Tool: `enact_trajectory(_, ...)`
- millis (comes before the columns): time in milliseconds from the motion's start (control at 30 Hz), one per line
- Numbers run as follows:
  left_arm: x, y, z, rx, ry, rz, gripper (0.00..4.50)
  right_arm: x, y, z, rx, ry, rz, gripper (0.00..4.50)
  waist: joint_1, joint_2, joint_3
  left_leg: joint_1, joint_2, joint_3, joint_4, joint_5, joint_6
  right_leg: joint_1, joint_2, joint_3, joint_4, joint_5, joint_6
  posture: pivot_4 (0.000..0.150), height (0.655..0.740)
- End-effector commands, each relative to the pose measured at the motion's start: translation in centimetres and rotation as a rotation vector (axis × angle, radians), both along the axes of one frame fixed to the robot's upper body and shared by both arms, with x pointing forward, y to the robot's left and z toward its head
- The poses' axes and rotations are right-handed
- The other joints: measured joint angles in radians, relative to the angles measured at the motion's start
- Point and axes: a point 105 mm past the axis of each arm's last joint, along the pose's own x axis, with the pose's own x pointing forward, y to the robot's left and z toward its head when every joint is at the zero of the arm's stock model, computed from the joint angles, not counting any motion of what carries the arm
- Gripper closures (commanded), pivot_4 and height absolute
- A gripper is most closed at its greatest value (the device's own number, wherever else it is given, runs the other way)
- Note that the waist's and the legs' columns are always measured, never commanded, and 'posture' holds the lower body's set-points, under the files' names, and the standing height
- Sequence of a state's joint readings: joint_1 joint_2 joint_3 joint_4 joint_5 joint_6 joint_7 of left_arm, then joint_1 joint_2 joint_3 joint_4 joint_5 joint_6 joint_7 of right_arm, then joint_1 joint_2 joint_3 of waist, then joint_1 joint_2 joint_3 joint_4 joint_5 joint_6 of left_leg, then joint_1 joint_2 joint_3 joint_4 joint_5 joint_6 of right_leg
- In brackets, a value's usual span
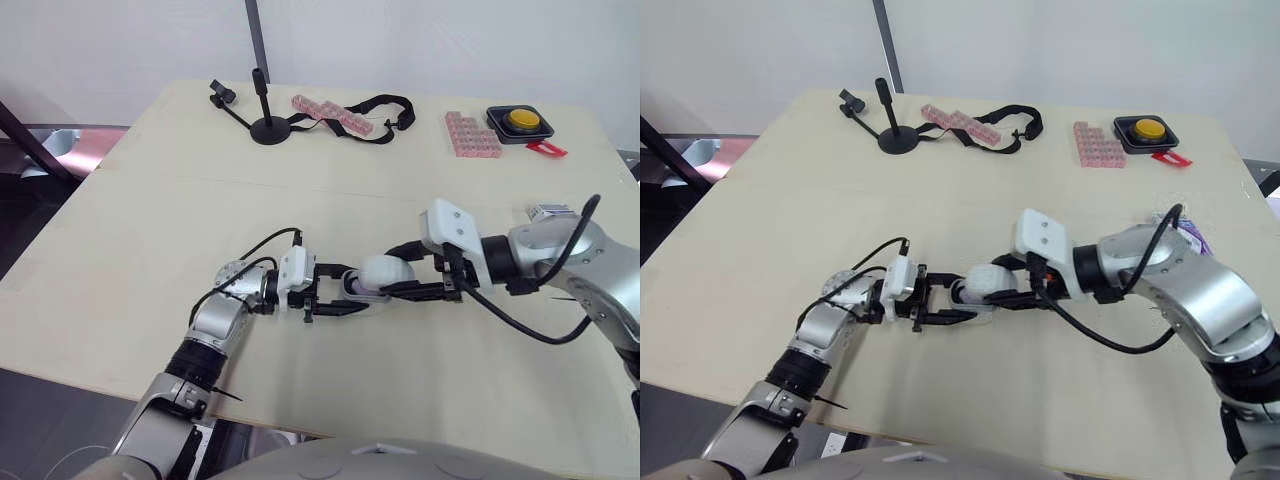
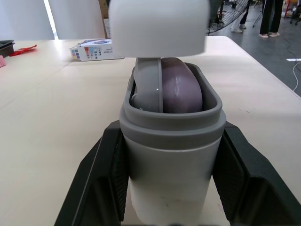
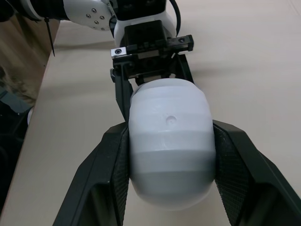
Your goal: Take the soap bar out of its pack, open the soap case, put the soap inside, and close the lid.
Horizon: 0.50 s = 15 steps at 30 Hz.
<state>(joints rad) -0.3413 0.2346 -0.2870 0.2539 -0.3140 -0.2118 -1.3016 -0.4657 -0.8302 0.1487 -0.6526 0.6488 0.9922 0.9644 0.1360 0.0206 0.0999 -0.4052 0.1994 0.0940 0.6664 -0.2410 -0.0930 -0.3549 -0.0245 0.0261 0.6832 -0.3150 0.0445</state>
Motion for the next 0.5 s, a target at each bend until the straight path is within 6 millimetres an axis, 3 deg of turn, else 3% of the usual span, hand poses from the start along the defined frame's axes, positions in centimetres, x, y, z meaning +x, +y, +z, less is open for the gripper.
enact_trajectory(33,0.2,0.0,0.2,-0.001,-0.017,0.009,2.61,-0.4,0.9,0.7,0.008,-0.021,0.029,2.55,0.001,0.000,0.000,0.000,0.000,0.000,0.000,0.000,0.000,0.000,0.000,0.000,0.000,0.000,0.000,0.150,0.7400)
enact_trajectory(500,0.2,-0.4,0.4,-0.011,-0.006,0.011,2.61,0.0,1.4,-0.7,-0.022,0.005,0.016,2.55,0.002,0.000,0.000,0.000,0.000,0.000,0.000,0.000,0.000,0.000,0.000,0.000,0.001,0.000,0.000,0.150,0.7400)
